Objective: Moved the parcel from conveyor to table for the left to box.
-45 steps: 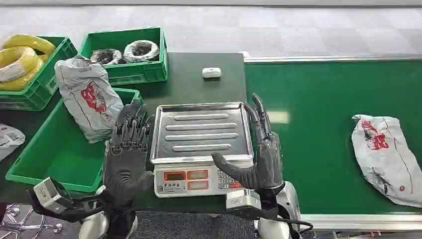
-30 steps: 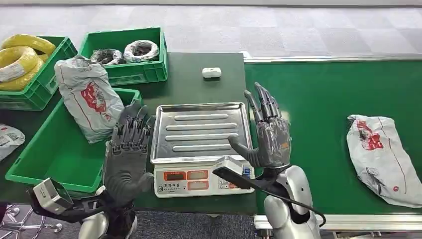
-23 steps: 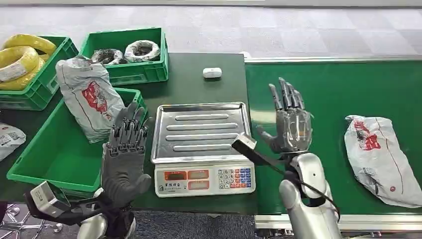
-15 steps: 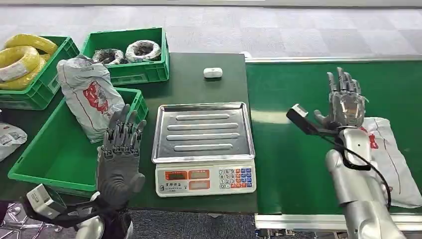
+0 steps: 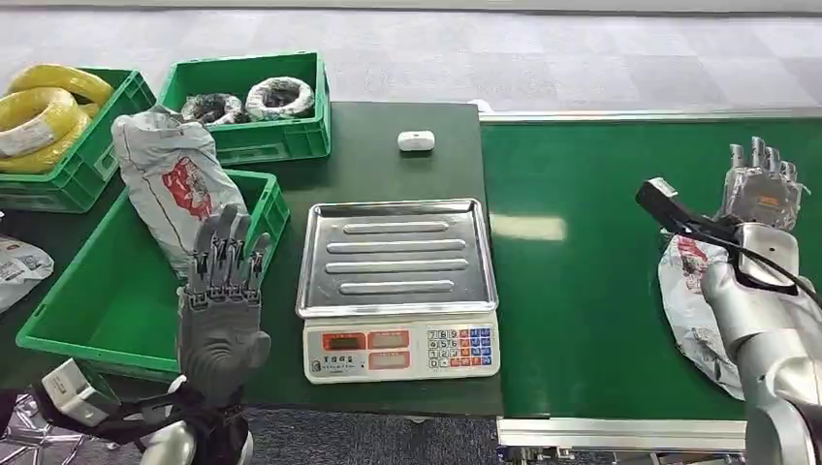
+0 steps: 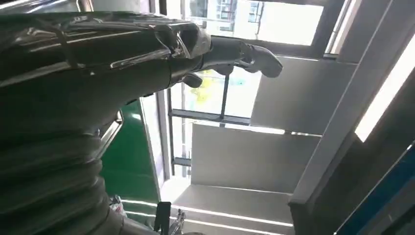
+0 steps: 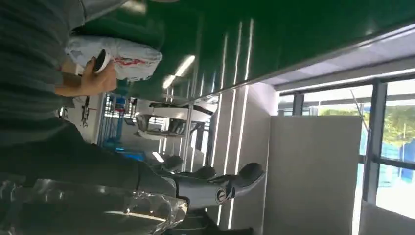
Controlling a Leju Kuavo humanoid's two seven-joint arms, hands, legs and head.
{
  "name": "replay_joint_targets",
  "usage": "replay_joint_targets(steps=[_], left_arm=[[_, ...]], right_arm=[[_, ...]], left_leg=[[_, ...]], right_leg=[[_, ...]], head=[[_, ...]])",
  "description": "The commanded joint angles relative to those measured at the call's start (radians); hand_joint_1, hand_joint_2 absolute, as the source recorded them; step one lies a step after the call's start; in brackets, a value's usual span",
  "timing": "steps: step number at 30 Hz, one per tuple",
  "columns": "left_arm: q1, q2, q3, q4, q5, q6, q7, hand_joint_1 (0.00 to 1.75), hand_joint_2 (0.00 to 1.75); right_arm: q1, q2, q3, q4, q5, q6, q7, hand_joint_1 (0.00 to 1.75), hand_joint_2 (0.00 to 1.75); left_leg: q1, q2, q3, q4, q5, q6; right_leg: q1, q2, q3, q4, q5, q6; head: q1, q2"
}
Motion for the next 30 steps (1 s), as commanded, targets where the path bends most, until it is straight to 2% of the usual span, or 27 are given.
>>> replay_joint_targets(steps=[1,4,8,17,19,20,23,26,27,30], left_arm=[[-0.007,0.015,0.024,0.026,-0.006,-0.03,0.0,0.0,1.75],[-0.028,0.013,0.037,0.045,-0.001,-0.036,0.0,0.0,1.75],[-0.035,0.025,0.038,0.051,0.005,-0.022,0.0,0.0,1.75],[-0.051,0.038,0.047,0.061,0.014,-0.009,0.0,0.0,1.75],[-0.052,0.042,0.048,0.065,0.017,-0.006,0.0,0.0,1.75],[-0.051,0.043,0.048,0.064,0.02,0.002,0.0,0.0,1.75],[-0.051,0.044,0.047,0.063,0.02,0.003,0.0,0.0,1.75],[-0.047,0.04,0.044,0.054,0.022,0.02,0.0,0.0,1.75],[-0.051,0.045,0.035,0.057,0.023,0.023,0.0,0.0,1.75],[-0.063,0.051,0.029,0.07,0.029,0.027,0.0,0.0,1.75]], right_arm=[[0.039,0.004,-0.06,0.146,-0.08,0.182,-0.124,0.0,1.75],[0.059,-0.004,-0.069,0.158,-0.137,0.338,-0.243,0.0,1.75],[0.084,-0.018,-0.044,0.148,-0.182,0.437,-0.336,0.0,1.75],[0.069,-0.015,-0.004,0.135,-0.197,0.482,-0.392,0.0,1.75],[0.062,-0.014,0.015,0.133,-0.188,0.49,-0.378,0.0,1.75],[0.053,-0.02,0.058,0.128,-0.162,0.447,-0.31,0.0,1.75],[0.038,-0.016,0.074,0.137,-0.164,0.444,-0.305,0.0,1.75],[0.028,-0.035,0.165,0.13,-0.075,0.323,-0.132,0.0,1.75],[0.014,-0.047,0.198,0.151,-0.04,0.337,-0.083,0.0,1.75],[0.011,-0.09,0.196,0.174,-0.043,0.387,-0.075,0.0,1.75]], left_leg=[[0.001,0.0,0.004,-0.002,0.0,0.0],[0.001,0.0,0.003,-0.001,0.0,0.0],[0.0,0.0,0.003,-0.002,0.0,0.0],[0.0,0.003,0.003,-0.002,0.0,0.0],[0.0,0.003,0.004,-0.002,0.0,0.0],[0.0,0.003,0.003,-0.002,0.0,0.0],[-0.001,0.003,0.003,-0.002,0.0,0.0],[-0.001,0.003,0.002,-0.001,0.0,0.0],[-0.001,0.004,0.004,-0.001,-0.001,0.0],[-0.001,0.0,0.001,0.0,0.0,0.0]], right_leg=[[0.001,-0.001,0.004,-0.003,0.0,-0.001],[0.001,-0.001,0.003,-0.002,0.0,-0.001],[0.001,-0.001,0.003,-0.002,0.0,-0.001],[0.0,0.001,0.002,-0.001,0.001,-0.001],[0.0,0.001,0.003,-0.002,0.001,-0.001],[0.0,0.001,0.001,-0.001,0.0,-0.001],[0.0,0.002,0.001,-0.001,0.0,-0.001],[0.0,0.002,0.001,0.0,0.0,-0.001],[0.0,0.002,0.002,-0.001,0.0,-0.001],[-0.001,-0.001,0.001,0.0,0.0,-0.001]], head=[[0.0,0.0],[0.0,0.0],[-0.001,0.0],[0.0,0.0],[0.0,0.0],[0.0,0.0],[0.0,0.0],[0.0,0.0],[0.0,0.0],[0.0,0.0]])
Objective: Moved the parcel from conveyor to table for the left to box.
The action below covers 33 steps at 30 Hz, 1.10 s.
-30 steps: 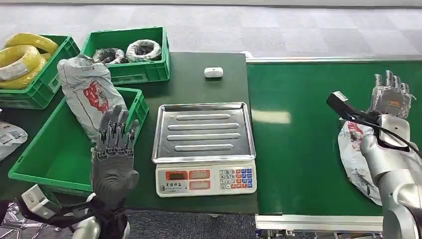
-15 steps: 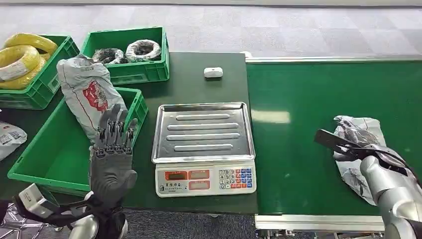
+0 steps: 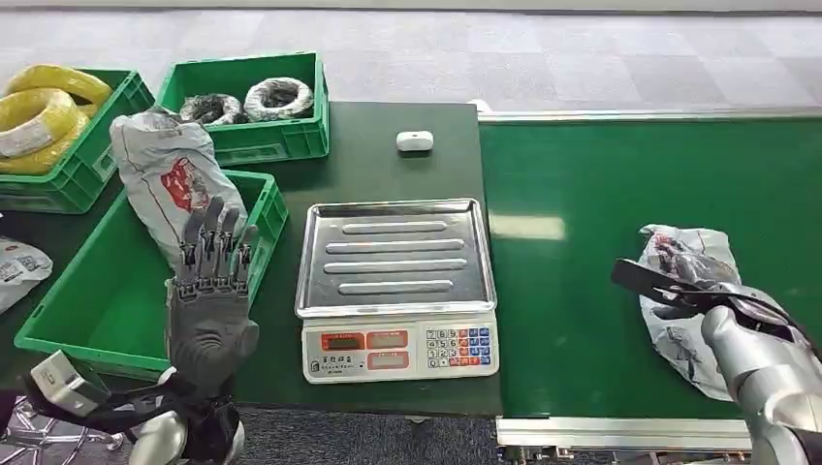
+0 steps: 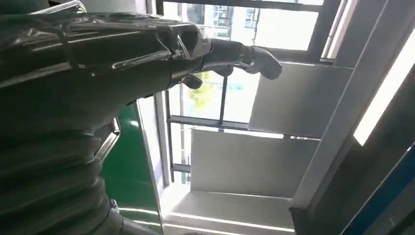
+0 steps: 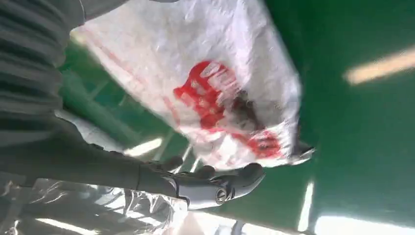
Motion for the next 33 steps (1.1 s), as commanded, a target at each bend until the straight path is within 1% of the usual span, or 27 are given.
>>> replay_joint_targets(steps=[1,2,3,4,5,6,7,8,9,14,17,18,19,21,23,25,26,27,29,30,32,33], left_arm=[[-0.033,0.028,-0.001,0.064,0.012,0.014,0.0,0.0,1.75],[-0.036,0.03,-0.001,0.07,0.015,0.012,0.0,0.0,1.75],[-0.042,0.037,-0.006,0.083,0.021,0.005,0.0,0.0,1.75],[-0.047,0.038,-0.007,0.088,0.022,0.005,0.0,0.0,1.75],[-0.064,0.047,-0.016,0.111,0.03,-0.001,0.0,0.0,1.75],[-0.071,0.047,-0.017,0.118,0.031,0.0,0.0,0.0,1.75],[-0.077,0.051,-0.022,0.127,0.034,-0.001,0.0,0.0,1.75],[-0.079,0.052,-0.025,0.129,0.036,0.002,0.0,0.0,1.75],[-0.076,0.053,-0.028,0.127,0.036,0.01,0.0,0.0,1.75],[-0.059,0.065,-0.044,0.108,0.041,0.037,0.0,0.0,1.75],[-0.055,0.069,-0.048,0.1,0.042,0.049,0.0,0.0,1.75],[-0.047,0.069,-0.047,0.093,0.04,0.056,0.0,0.0,1.75],[-0.042,0.071,-0.049,0.087,0.041,0.058,0.0,0.0,1.75],[-0.035,0.078,-0.051,0.082,0.045,0.07,0.0,0.0,1.75],[-0.034,0.078,-0.051,0.08,0.045,0.07,0.0,0.0,1.75],[-0.032,0.076,-0.048,0.078,0.043,0.074,0.0,0.0,1.75],[-0.028,0.074,-0.047,0.074,0.04,0.074,0.0,0.0,1.75],[-0.02,0.066,-0.04,0.064,0.035,0.073,0.0,0.0,1.75],[-0.012,0.061,-0.036,0.052,0.029,0.072,0.0,0.0,1.75],[-0.01,0.061,-0.036,0.051,0.029,0.072,0.0,0.0,1.75],[-0.009,0.059,-0.033,0.048,0.027,0.073,0.0,0.0,1.75],[-0.009,0.059,-0.033,0.048,0.027,0.073,0.0,0.0,1.75]], right_arm=[[-0.077,-0.068,0.144,0.095,0.053,0.023,0.118,0.0,1.75],[-0.071,-0.08,0.139,0.099,0.044,0.051,0.1,0.0,1.75],[-0.068,-0.092,0.119,0.113,0.011,0.147,0.047,0.0,1.75],[-0.057,-0.106,0.119,0.098,0.006,0.15,0.038,0.0,1.75],[-0.053,-0.141,0.098,0.101,-0.042,0.28,-0.065,0.0,1.75],[-0.047,-0.156,0.098,0.093,-0.053,0.293,-0.085,0.0,1.75],[-0.051,-0.176,0.093,0.097,-0.082,0.378,-0.155,0.0,1.75],[-0.045,-0.189,0.095,0.086,-0.092,0.391,-0.173,0.0,1.75],[-0.049,-0.198,0.094,0.085,-0.113,0.447,-0.219,0.0,1.75],[-0.048,-0.204,0.121,0.053,-0.165,0.574,-0.329,0.0,1.75],[-0.045,-0.197,0.136,0.03,-0.191,0.591,-0.344,0.0,1.75],[-0.048,-0.188,0.151,0.02,-0.211,0.629,-0.408,0.0,1.75],[-0.045,-0.182,0.158,0.007,-0.226,0.639,-0.407,0.0,1.75],[-0.041,-0.178,0.214,-0.042,-0.297,0.678,-0.435,0.0,1.75],[-0.047,-0.173,0.219,-0.046,-0.303,0.687,-0.427,0.0,1.75],[-0.048,-0.173,0.225,-0.053,-0.317,0.681,-0.431,0.0,1.75],[-0.051,-0.169,0.238,-0.058,-0.333,0.679,-0.427,1.08,1.75],[-0.061,-0.164,0.282,-0.066,-0.375,0.653,-0.417,1.75,1.75],[-0.074,-0.155,0.306,-0.062,-0.428,0.633,-0.387,1.75,1.75],[-0.074,-0.154,0.307,-0.061,-0.431,0.631,-0.384,1.75,1.75],[-0.07,-0.161,0.315,-0.06,-0.453,0.615,-0.376,1.75,1.75],[-0.07,-0.161,0.315,-0.06,-0.453,0.615,-0.376,1.75,1.75]], left_leg=[[-0.001,-0.002,0.0,0.0,0.0,0.0],[0.0,-0.002,0.003,-0.002,0.001,0.0],[0.0,-0.002,0.002,-0.001,0.0,0.0],[0.0,-0.002,0.003,-0.001,0.0,0.0],[-0.001,-0.004,0.002,-0.001,0.001,0.0],[-0.001,-0.004,0.001,-0.001,0.0,0.0],[-0.001,-0.005,0.001,-0.001,0.001,0.0],[-0.001,-0.007,0.001,-0.001,0.001,0.0],[-0.001,-0.006,0.001,-0.001,0.001,0.0],[-0.001,0.0,0.002,-0.001,0.0,0.0],[-0.001,0.001,0.002,-0.001,0.0,0.0],[-0.001,0.0,0.002,-0.002,0.0,0.0],[-0.001,0.001,0.003,-0.002,0.0,0.0],[-0.001,0.003,0.003,-0.002,-0.001,0.0],[-0.001,0.004,0.001,-0.001,-0.001,0.0],[-0.001,0.006,0.003,-0.002,-0.001,0.0],[-0.001,0.003,0.002,-0.002,0.0,0.0],[0.0,0.002,0.001,-0.001,0.0,0.0],[-0.001,0.004,0.002,-0.001,-0.001,0.0],[-0.001,0.005,0.003,-0.002,-0.001,0.0],[-0.001,0.002,0.0,-0.001,-0.001,0.0],[-0.001,0.003,0.001,-0.001,-0.001,0.0]], right_leg=[[0.0,-0.003,0.001,0.0,0.0,0.0],[0.0,-0.004,0.004,-0.002,0.0,-0.001],[0.0,-0.003,0.002,-0.001,0.0,-0.001],[0.0,-0.003,0.004,-0.002,0.0,-0.001],[0.0,-0.005,0.004,-0.002,-0.001,-0.001],[0.0,-0.004,0.002,-0.001,-0.001,-0.001],[-0.001,-0.005,0.002,-0.001,-0.001,0.0],[-0.001,-0.007,0.003,-0.001,-0.001,-0.001],[-0.001,-0.006,0.002,-0.001,-0.001,-0.001],[-0.001,-0.001,0.002,-0.002,0.0,-0.001],[-0.001,-0.001,0.002,-0.001,0.0,-0.001],[-0.001,-0.001,0.002,-0.002,0.0,-0.001],[-0.001,-0.001,0.003,-0.002,0.0,-0.001],[0.0,0.002,0.002,-0.002,0.001,-0.001],[-0.001,0.003,0.001,-0.001,0.001,-0.001],[0.0,0.005,0.002,-0.002,0.001,-0.002],[0.0,0.002,0.002,-0.002,0.0,-0.001],[0.0,0.001,0.001,-0.001,0.0,-0.001],[0.0,0.003,0.001,-0.001,0.001,-0.001],[-0.001,0.004,0.002,-0.002,0.001,-0.001],[-0.001,0.001,0.001,-0.001,0.0,-0.001],[0.0,0.002,0.001,-0.001,0.0,-0.001]], head=[[0.001,0.0],[0.0,0.0],[0.001,0.0],[0.0,0.0],[0.001,0.0],[0.0,0.0],[0.001,0.0],[0.001,0.0],[0.001,0.0],[0.001,0.0],[0.001,0.0],[0.0,0.0],[0.001,0.0],[0.001,0.0],[0.0,0.0],[0.0,0.0],[0.0,0.0],[0.001,0.0],[0.0,0.0],[0.001,0.0],[0.0,0.0],[0.001,0.0]])
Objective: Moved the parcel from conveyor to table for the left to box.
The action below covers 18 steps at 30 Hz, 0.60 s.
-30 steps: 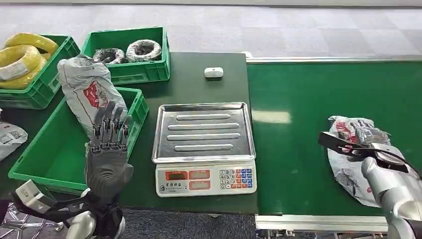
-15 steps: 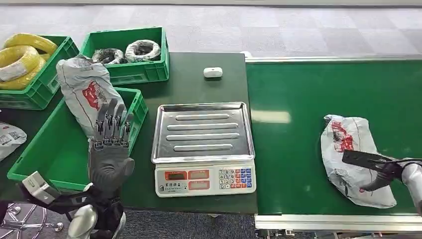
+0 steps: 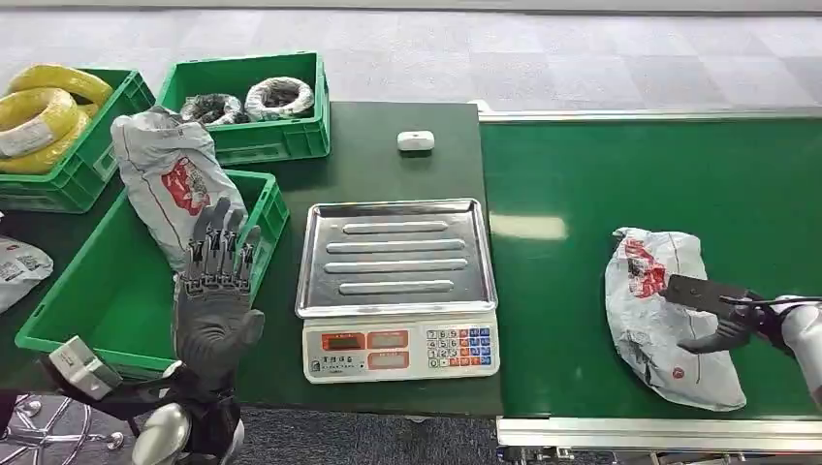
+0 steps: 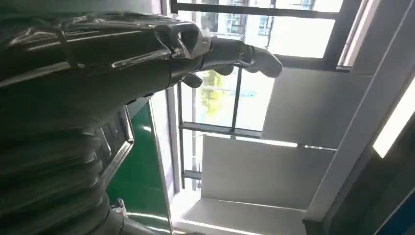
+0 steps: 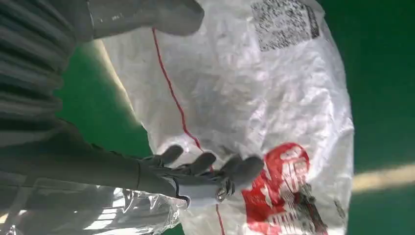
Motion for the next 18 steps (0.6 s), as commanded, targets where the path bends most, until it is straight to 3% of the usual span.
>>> replay_joint_targets(steps=[1,18], left_arm=[[0.014,0.002,-0.001,0.002,-0.006,0.001,0.0,0.0,1.75],[0.046,-0.001,0.049,-0.048,-0.022,-0.014,0.0,0.0,1.75]], right_arm=[[-0.048,0.029,0.119,-0.005,-0.071,-0.037,0.029,1.75,1.75],[-0.095,0.054,0.227,-0.042,-0.163,-0.059,0.068,1.75,1.75]], left_leg=[[0.0,0.003,0.002,-0.001,0.0,0.0],[-0.001,0.004,0.002,-0.001,-0.001,0.0]], right_leg=[[0.0,0.002,0.001,-0.001,0.0,-0.001],[0.0,0.003,0.001,0.0,0.0,-0.001]], head=[[0.0,0.0],[0.0,0.0]])
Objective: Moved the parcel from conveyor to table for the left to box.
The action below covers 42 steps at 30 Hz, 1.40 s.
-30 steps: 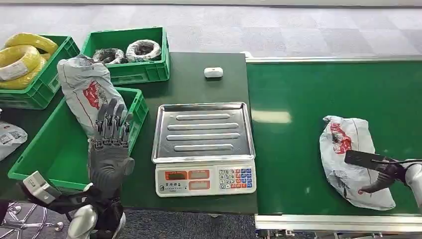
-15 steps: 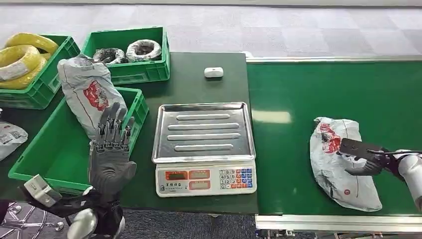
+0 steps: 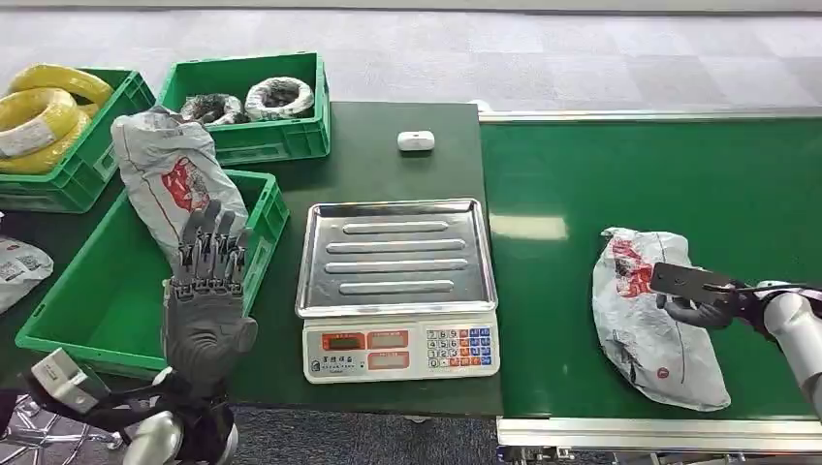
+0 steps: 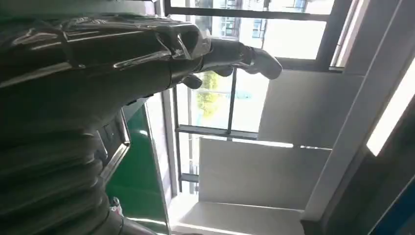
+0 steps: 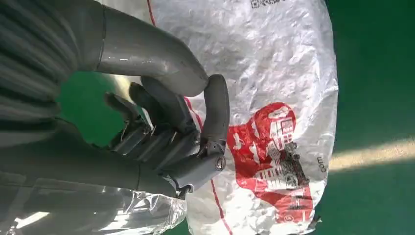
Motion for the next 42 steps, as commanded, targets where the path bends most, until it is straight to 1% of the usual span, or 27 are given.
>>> replay_joint_targets(steps=[1,2,3,4,5,6,7,8,10,11,12,13,14,15,17,22,25,26,28,30,32,33,37,38,39,42], left_arm=[[0.018,0.0,0.035,0.001,-0.005,-0.005,0.0,0.0,1.75],[0.024,-0.01,0.043,-0.01,-0.016,0.006,0.0,0.0,1.75],[0.038,-0.016,0.051,-0.025,-0.021,0.002,0.0,0.0,1.75],[0.051,-0.022,0.057,-0.041,-0.024,0.001,0.0,0.0,1.75],[0.065,-0.026,0.061,-0.058,-0.028,0.004,0.0,0.0,1.75],[0.07,-0.031,0.064,-0.07,-0.025,0.006,0.0,0.0,1.75],[0.07,-0.028,0.06,-0.069,-0.023,0.002,0.0,0.0,1.75],[0.061,-0.026,0.055,-0.056,-0.016,-0.001,0.0,0.0,1.75],[0.045,-0.022,0.047,-0.036,-0.009,-0.01,0.0,0.0,1.75],[0.029,-0.021,0.041,-0.019,-0.007,-0.012,0.0,0.0,1.75],[0.022,-0.017,0.037,-0.01,-0.005,-0.016,0.0,0.0,1.75],[0.011,-0.013,0.03,0.005,0.0,-0.022,0.0,0.0,1.75],[0.006,-0.011,0.028,0.011,0.0,-0.026,0.0,0.0,1.75],[-0.003,-0.011,0.024,0.024,0.003,-0.03,0.0,0.0,1.75],[-0.007,-0.011,0.024,0.029,0.002,-0.029,0.0,0.0,1.75],[-0.006,-0.01,0.024,0.028,0.003,-0.03,0.0,0.0,1.75],[-0.004,-0.008,0.022,0.031,0.007,-0.029,0.0,0.0,1.75],[-0.004,-0.003,0.019,0.033,0.01,-0.029,0.0,0.0,1.75],[-0.007,0.002,0.016,0.038,0.014,-0.029,0.0,0.0,1.75],[-0.012,0.013,0.003,0.051,0.018,-0.026,0.0,0.0,1.75],[-0.01,0.014,0.001,0.056,0.02,-0.026,0.0,0.0,1.75],[-0.006,0.013,0.001,0.053,0.017,-0.026,0.0,0.0,1.75],[-0.002,0.013,0.001,0.049,0.016,-0.026,0.0,0.0,1.75],[0.0,0.012,0.001,0.048,0.015,-0.027,0.0,0.0,1.75],[0.002,0.01,0.003,0.047,0.013,-0.025,0.0,0.0,1.75],[0.033,0.005,0.013,0.015,0.0,-0.011,0.0,0.0,1.75]], right_arm=[[-0.074,0.047,0.076,0.012,-0.008,-0.002,0.019,1.75,1.75],[-0.076,0.058,0.088,0.015,0.006,-0.1,0.074,0.0,1.75],[-0.095,0.086,0.12,0.045,0.029,-0.168,0.118,0.0,1.75],[-0.122,0.113,0.172,0.074,0.084,-0.259,0.194,0.0,1.75],[-0.15,0.154,0.229,0.103,0.163,-0.408,0.296,0.0,1.75],[-0.154,0.199,0.225,0.129,0.174,-0.486,0.341,0.0,1.75],[-0.152,0.22,0.208,0.139,0.16,-0.522,0.345,0.0,1.75],[-0.128,0.256,0.141,0.149,0.103,-0.612,0.368,0.0,1.75],[-0.115,0.274,0.135,0.168,0.104,-0.643,0.388,0.0,1.75],[-0.105,0.283,0.112,0.187,0.081,-0.629,0.379,0.0,1.75],[-0.101,0.284,0.105,0.194,0.073,-0.607,0.371,0.0,1.75],[-0.092,0.286,0.097,0.204,0.059,-0.56,0.351,0.0,1.75],[-0.086,0.286,0.09,0.207,0.05,-0.546,0.34,0.0,1.75],[-0.076,0.286,0.078,0.211,0.032,-0.507,0.309,0.0,1.75],[-0.07,0.283,0.078,0.21,0.032,-0.51,0.309,0.0,1.75],[-0.074,0.282,0.078,0.208,0.032,-0.507,0.306,0.0,1.75],[-0.07,0.29,0.06,0.203,0.004,-0.447,0.251,0.0,1.75],[-0.065,0.3,0.046,0.201,-0.018,-0.402,0.225,0.0,1.75],[-0.059,0.303,0.028,0.197,-0.048,-0.348,0.184,0.0,1.75],[-0.045,0.294,-0.008,0.188,-0.124,-0.186,0.083,0.0,1.75],[-0.036,0.286,0.013,0.183,-0.138,-0.079,0.021,0.0,1.75],[-0.03,0.29,0.021,0.18,-0.141,-0.053,0.006,0.0,1.75],[-0.029,0.295,0.022,0.178,-0.143,-0.054,0.011,0.0,1.75],[-0.031,0.295,0.027,0.179,-0.146,-0.032,0.003,0.0,1.75],[-0.033,0.298,0.042,0.173,-0.147,-0.01,-0.018,0.0,1.75],[-0.049,0.342,0.042,0.173,-0.177,0.01,-0.029,0.0,1.75]], left_leg=[[-0.001,0.003,0.002,-0.001,0.0,0.0],[0.0,0.005,0.002,-0.001,-0.001,0.0],[-0.001,0.004,0.002,-0.001,0.0,0.0],[0.0,0.005,0.002,-0.001,-0.001,0.0],[-0.001,0.009,0.003,-0.001,-0.001,0.0],[-0.001,0.012,0.004,-0.002,-0.002,0.0],[0.0,0.009,0.002,-0.001,-0.001,0.0],[0.0,0.014,0.004,-0.002,-0.002,0.0],[0.001,0.009,0.003,-0.002,-0.001,0.0],[0.001,0.011,0.006,-0.004,0.0,-0.001],[0.001,0.008,0.005,-0.002,0.0,-0.001],[0.001,0.007,0.007,-0.003,0.0,-0.001],[0.001,0.005,0.005,-0.002,0.0,-0.001],[0.001,0.002,0.004,-0.001,0.0,-0.001],[0.001,0.002,0.005,-0.003,0.001,0.0],[0.0,0.002,0.002,-0.001,0.0,0.0],[0.0,0.002,0.004,-0.002,0.0,0.0],[0.0,0.002,0.003,-0.001,0.0,0.0],[0.0,0.003,0.004,-0.002,0.0,0.0],[0.0,0.002,0.002,-0.001,0.0,0.0],[0.0,0.001,0.003,-0.001,0.001,0.0],[0.0,0.001,0.004,-0.002,0.001,0.0],[0.0,0.002,0.003,-0.001,0.0,0.0],[0.0,0.003,0.005,-0.003,0.0,0.0],[0.0,0.002,0.003,-0.001,0.0,0.0],[0.0,0.004,0.003,-0.001,0.0,0.0]], right_leg=[[0.0,0.003,0.0,0.0,0.0,-0.001],[0.0,0.004,0.001,-0.001,0.001,-0.001],[0.0,0.003,0.0,-0.001,0.001,-0.001],[0.0,0.004,0.0,0.0,0.001,-0.001],[0.0,0.008,0.0,-0.001,0.001,-0.001],[0.0,0.011,0.001,-0.002,0.002,-0.001],[0.0,0.009,0.0,0.0,0.001,-0.001],[0.0,0.013,0.001,-0.002,0.002,-0.001],[0.001,0.007,0.001,-0.001,0.001,-0.001],[0.001,0.009,0.003,-0.003,0.002,-0.002],[0.001,0.007,0.002,-0.001,0.001,-0.001],[0.001,0.006,0.003,-0.003,0.001,-0.002],[0.001,0.004,0.002,-0.001,0.0,-0.001],[0.001,0.001,0.002,-0.001,0.0,-0.001],[0.001,0.001,0.003,-0.003,0.0,-0.001],[0.0,0.001,0.001,-0.001,0.0,-0.001],[0.0,0.001,0.002,-0.001,0.0,-0.002],[0.0,0.001,0.001,-0.001,0.0,-0.001],[0.001,0.002,0.002,-0.002,0.0,-0.002],[0.0,0.001,0.0,0.0,0.0,-0.001],[0.0,0.0,0.001,-0.001,0.0,-0.001],[0.001,0.0,0.003,-0.002,0.0,-0.002],[0.0,0.001,0.001,-0.001,0.0,-0.001],[0.001,0.002,0.004,-0.003,0.0,-0.001],[0.0,0.001,0.001,-0.001,0.0,-0.001],[0.0,0.003,0.001,-0.001,0.0,-0.001]], head=[[0.0,0.0],[0.0,0.0],[0.0,0.0],[0.0,0.0],[0.0,0.0],[0.0,0.0],[0.0,0.0],[0.0,0.0],[0.0,0.0],[0.0,0.0],[0.0,0.0],[-0.001,0.0],[0.001,0.0],[0.0,0.0],[0.0,0.0],[0.001,0.0],[0.0,0.0],[0.0,0.0],[0.0,0.0],[0.0,0.0],[0.0,0.0],[0.0,0.0],[0.0,0.0],[0.0,0.0],[0.0,0.0],[0.0,0.0]])
